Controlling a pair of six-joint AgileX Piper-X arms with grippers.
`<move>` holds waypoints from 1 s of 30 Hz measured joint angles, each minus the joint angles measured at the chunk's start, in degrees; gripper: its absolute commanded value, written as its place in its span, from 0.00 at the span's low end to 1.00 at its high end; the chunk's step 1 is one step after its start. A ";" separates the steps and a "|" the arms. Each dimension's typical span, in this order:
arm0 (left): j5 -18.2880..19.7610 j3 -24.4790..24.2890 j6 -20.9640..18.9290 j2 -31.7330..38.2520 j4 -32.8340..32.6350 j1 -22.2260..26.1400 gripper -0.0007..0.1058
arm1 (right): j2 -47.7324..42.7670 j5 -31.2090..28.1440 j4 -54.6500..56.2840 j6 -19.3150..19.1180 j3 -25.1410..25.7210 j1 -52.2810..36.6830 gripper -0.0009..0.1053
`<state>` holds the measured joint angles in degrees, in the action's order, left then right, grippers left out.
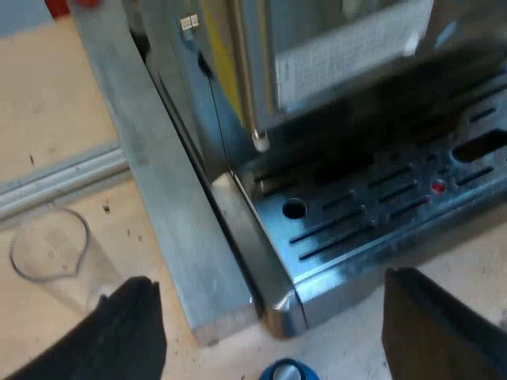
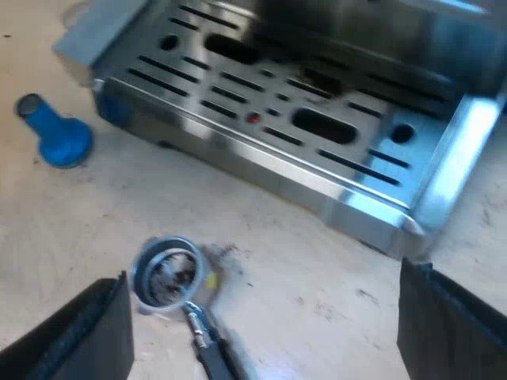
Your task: Grind coffee beans and then tamp
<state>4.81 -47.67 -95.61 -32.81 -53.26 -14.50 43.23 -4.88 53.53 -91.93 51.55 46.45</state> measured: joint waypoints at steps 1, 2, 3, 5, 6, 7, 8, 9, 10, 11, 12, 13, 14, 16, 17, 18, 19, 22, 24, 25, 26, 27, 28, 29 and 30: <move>0.00 -0.52 0.02 0.00 -0.27 0.00 0.57 | 0.00 0.86 0.44 -0.40 0.05 -2.08 0.67; 0.17 -1.31 0.02 0.00 -0.50 0.00 0.57 | 0.00 2.07 0.90 -0.59 0.07 -4.13 0.67; 0.14 -1.62 0.02 0.00 -0.47 0.00 0.57 | 0.00 5.92 2.87 -3.01 0.04 -10.85 0.67; 0.25 -1.77 -0.58 0.00 -0.66 0.28 0.57 | 0.00 8.75 3.90 -5.26 0.04 -14.93 0.67; 0.25 -1.77 -0.81 0.00 -0.66 0.42 0.57 | 0.00 9.80 4.31 -6.15 0.04 -16.53 0.67; 0.30 -1.77 -0.97 0.00 -0.66 0.54 0.57 | 0.00 10.83 4.66 -7.24 0.04 -18.12 0.67; 0.39 -1.77 -1.61 0.00 -1.44 1.76 0.57 | 0.00 11.86 5.13 -8.29 0.04 -20.74 0.67; 0.39 -1.77 -1.61 0.00 -1.53 2.15 0.57 | -0.19 13.05 5.47 -9.07 0.04 -22.45 0.67; 0.64 -1.77 -1.60 -0.24 -1.95 2.96 0.57 | -0.45 14.13 6.18 -10.68 0.04 -26.17 0.67; 2.21 -1.77 -1.60 -0.95 -2.53 8.19 0.57 | -1.01 15.16 6.31 -12.56 0.04 -30.18 0.67; 3.33 -1.77 -1.60 -1.08 -2.63 10.08 0.57 | -1.57 16.35 6.38 -13.96 0.04 -34.03 0.67; 3.56 -1.77 -1.60 -1.06 -2.76 11.10 0.57 | -1.96 16.84 6.47 -14.70 0.04 -35.35 0.67; 3.71 -1.77 -1.72 -0.91 -2.87 12.15 0.57 | -2.78 17.58 6.55 -15.30 0.04 -38.84 0.67; 3.88 -1.77 -1.73 -0.52 -2.83 12.66 0.57 | -4.29 17.96 6.67 -15.69 0.04 -44.52 0.67; 4.14 -1.77 -1.73 0.06 -2.83 12.49 0.57 | -5.32 17.95 6.67 -15.76 0.04 -46.99 0.67; 4.30 -1.77 -1.73 0.74 -2.99 12.40 0.57 | -6.55 17.76 6.85 -16.57 0.04 -48.74 0.67; 4.33 -1.77 -1.73 1.51 -3.21 12.44 0.57 | -7.40 17.83 7.12 -17.44 0.04 -49.05 0.67; 4.31 -1.77 -1.73 3.22 -3.95 12.44 0.57 | -11.61 18.30 8.60 -18.91 0.04 -49.20 0.67; 4.09 -1.90 -1.73 6.75 -4.42 12.44 0.57 | -14.48 18.36 8.90 -19.28 0.04 -49.21 0.67; 4.09 -1.90 -1.73 7.91 -4.78 12.44 0.57 | -16.05 18.36 8.86 -19.32 0.11 -49.21 0.67; 4.09 -1.90 -1.73 9.03 -5.20 12.44 0.57 | -16.39 18.36 8.86 -19.34 0.11 -49.21 0.67; 4.09 -1.90 -1.73 9.80 -5.44 12.44 0.57 | -16.76 18.36 9.00 -19.31 0.11 -49.21 0.67; 4.09 -1.90 -1.73 12.08 -5.88 12.44 0.57 | -20.45 18.36 9.00 -19.31 0.11 -49.21 0.67; 4.09 -1.70 -1.73 14.14 -6.17 12.44 0.57 | -21.85 18.36 9.04 -19.31 0.11 -49.21 0.67; 4.09 -1.70 -1.73 14.97 -6.25 12.44 0.57 | -22.89 18.36 9.09 -19.31 0.11 -49.21 0.67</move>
<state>8.90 -49.37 -97.33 -17.84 -59.51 -2.07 20.34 13.48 62.62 -111.23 51.66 -2.75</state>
